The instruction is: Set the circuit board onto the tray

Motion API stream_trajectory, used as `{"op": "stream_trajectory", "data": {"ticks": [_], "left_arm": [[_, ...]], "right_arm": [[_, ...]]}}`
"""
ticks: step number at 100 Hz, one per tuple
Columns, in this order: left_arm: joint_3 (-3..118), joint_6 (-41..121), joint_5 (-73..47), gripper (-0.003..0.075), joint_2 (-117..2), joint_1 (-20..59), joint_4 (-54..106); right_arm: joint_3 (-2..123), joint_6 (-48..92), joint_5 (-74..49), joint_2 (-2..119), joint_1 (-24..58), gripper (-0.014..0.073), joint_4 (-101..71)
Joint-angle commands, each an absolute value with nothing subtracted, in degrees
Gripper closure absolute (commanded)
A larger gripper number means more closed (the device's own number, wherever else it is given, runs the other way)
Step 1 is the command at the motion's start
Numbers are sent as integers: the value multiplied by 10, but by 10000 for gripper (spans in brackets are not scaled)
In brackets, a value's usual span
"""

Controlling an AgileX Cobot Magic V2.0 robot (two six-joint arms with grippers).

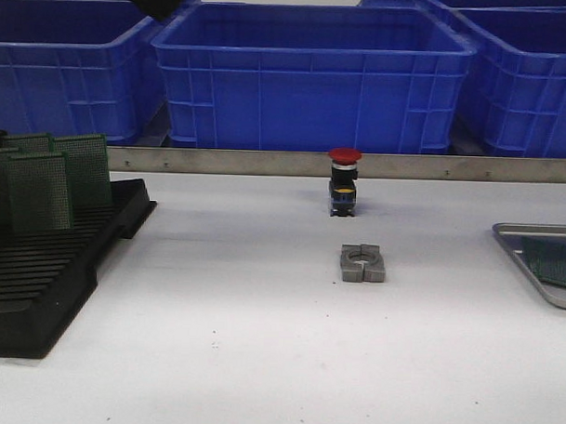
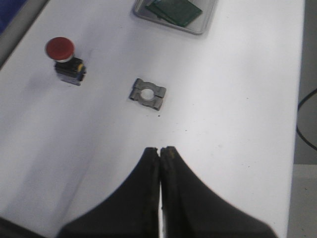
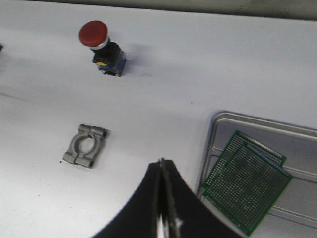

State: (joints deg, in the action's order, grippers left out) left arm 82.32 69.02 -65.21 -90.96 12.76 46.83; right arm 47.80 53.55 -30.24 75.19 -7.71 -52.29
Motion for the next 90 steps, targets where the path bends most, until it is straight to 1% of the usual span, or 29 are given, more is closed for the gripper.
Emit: {"op": "stream_trajectory", "data": {"ticks": [1,20,33,54,68,90], "left_arm": [[800,679,-592,741,-841,117,501],[686,676,-443,741,-731,110,502],[605,675,-333,741,-655,110,514],[465,675,-161,741,-517,110,587],[386,675,-114,741,-426,110,598],[284,675,-111,741,-270,110,610]], "right_arm": [[463,547,-255,693,-50,653,-542],[395,547,-187,575,-1,653,-542],[346,547,-159,489,4,653,-542],[270,551,-142,336,4,653,-542],[234,551,-154,239,4,653,-541],[200,551,-207,118,4,653,-541]]}}
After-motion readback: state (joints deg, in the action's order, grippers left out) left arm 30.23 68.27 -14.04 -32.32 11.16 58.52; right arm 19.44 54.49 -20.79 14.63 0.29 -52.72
